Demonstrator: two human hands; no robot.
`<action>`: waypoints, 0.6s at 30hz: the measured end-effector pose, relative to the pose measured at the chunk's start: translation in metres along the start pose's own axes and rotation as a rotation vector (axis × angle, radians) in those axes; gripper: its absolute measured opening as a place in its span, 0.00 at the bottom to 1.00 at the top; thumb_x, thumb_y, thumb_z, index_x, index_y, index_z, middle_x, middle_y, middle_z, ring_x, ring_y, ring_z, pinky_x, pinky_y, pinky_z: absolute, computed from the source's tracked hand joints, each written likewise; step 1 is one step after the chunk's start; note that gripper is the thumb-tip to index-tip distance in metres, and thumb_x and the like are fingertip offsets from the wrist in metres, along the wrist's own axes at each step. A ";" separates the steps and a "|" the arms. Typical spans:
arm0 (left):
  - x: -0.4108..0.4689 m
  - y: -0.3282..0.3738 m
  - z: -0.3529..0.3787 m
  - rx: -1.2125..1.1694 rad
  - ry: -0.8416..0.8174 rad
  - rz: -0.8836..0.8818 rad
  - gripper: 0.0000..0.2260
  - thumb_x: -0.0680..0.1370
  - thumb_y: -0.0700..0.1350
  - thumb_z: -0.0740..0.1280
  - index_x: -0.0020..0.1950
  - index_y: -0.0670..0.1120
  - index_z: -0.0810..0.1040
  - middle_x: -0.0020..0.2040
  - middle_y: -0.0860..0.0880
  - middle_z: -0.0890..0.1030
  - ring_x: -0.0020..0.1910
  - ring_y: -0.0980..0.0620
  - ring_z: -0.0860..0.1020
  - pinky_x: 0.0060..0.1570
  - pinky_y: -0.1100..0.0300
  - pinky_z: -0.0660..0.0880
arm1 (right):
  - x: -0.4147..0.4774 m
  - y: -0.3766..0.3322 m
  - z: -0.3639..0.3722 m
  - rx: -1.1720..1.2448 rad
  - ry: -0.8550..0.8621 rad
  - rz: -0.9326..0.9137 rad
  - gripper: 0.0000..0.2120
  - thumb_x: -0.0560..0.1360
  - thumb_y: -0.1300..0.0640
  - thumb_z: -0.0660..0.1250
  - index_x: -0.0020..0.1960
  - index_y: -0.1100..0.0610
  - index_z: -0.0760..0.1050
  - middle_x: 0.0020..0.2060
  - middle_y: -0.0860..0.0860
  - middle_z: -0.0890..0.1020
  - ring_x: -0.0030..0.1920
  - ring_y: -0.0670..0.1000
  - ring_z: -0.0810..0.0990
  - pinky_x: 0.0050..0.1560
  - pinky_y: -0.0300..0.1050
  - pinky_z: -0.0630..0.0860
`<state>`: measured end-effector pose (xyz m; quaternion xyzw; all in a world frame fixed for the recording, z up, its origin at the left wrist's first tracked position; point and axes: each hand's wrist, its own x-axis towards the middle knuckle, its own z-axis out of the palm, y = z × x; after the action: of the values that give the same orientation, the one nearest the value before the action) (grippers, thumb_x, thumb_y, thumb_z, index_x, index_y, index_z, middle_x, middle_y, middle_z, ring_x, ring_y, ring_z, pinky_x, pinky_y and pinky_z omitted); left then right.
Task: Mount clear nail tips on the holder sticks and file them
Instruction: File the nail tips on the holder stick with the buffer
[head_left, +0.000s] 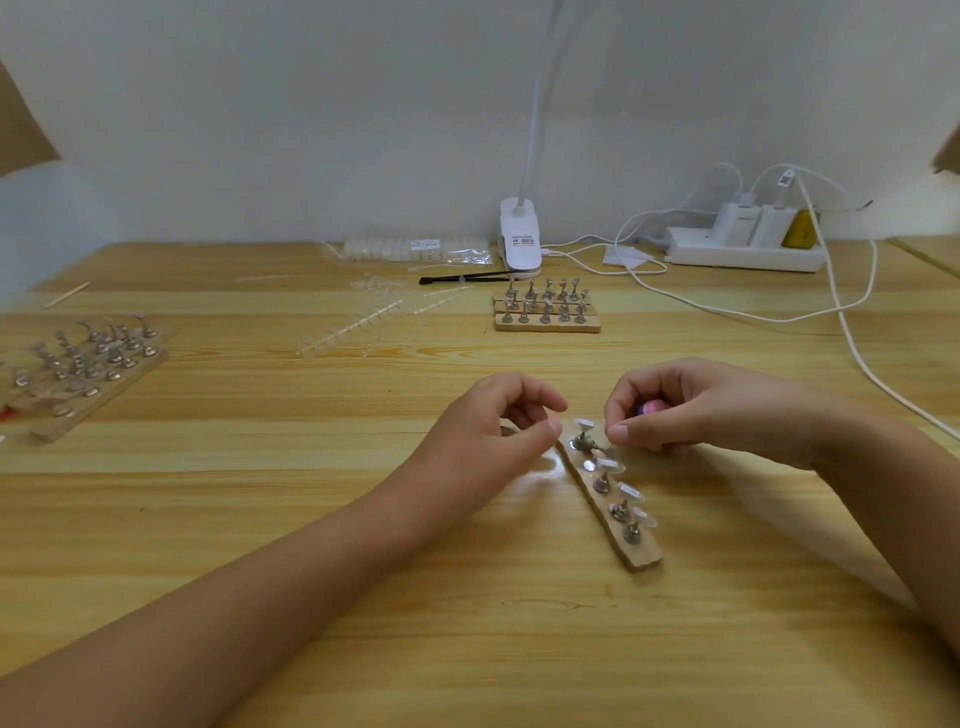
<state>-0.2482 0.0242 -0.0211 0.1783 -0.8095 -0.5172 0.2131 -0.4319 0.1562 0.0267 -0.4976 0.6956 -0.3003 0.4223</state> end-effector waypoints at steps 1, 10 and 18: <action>0.000 0.000 0.001 0.058 -0.014 0.016 0.08 0.78 0.42 0.69 0.52 0.55 0.80 0.49 0.55 0.77 0.47 0.62 0.76 0.49 0.69 0.75 | -0.001 0.001 -0.001 -0.027 0.014 0.006 0.11 0.64 0.45 0.75 0.44 0.49 0.83 0.31 0.46 0.72 0.34 0.44 0.72 0.36 0.35 0.71; 0.005 0.004 0.004 0.277 -0.054 0.028 0.06 0.76 0.47 0.72 0.47 0.59 0.80 0.52 0.56 0.75 0.42 0.64 0.73 0.42 0.73 0.69 | -0.004 0.005 -0.007 -0.265 -0.037 0.010 0.06 0.73 0.46 0.73 0.50 0.40 0.81 0.33 0.37 0.75 0.36 0.40 0.73 0.43 0.40 0.69; 0.009 0.004 0.008 0.337 -0.001 0.066 0.05 0.75 0.51 0.74 0.41 0.56 0.79 0.48 0.57 0.76 0.41 0.60 0.75 0.43 0.67 0.72 | 0.002 0.010 0.001 -0.395 -0.009 -0.086 0.07 0.73 0.50 0.74 0.45 0.39 0.78 0.33 0.39 0.77 0.34 0.38 0.72 0.38 0.33 0.70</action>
<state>-0.2603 0.0274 -0.0193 0.1844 -0.8904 -0.3668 0.1967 -0.4358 0.1572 0.0178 -0.6013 0.7173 -0.1735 0.3064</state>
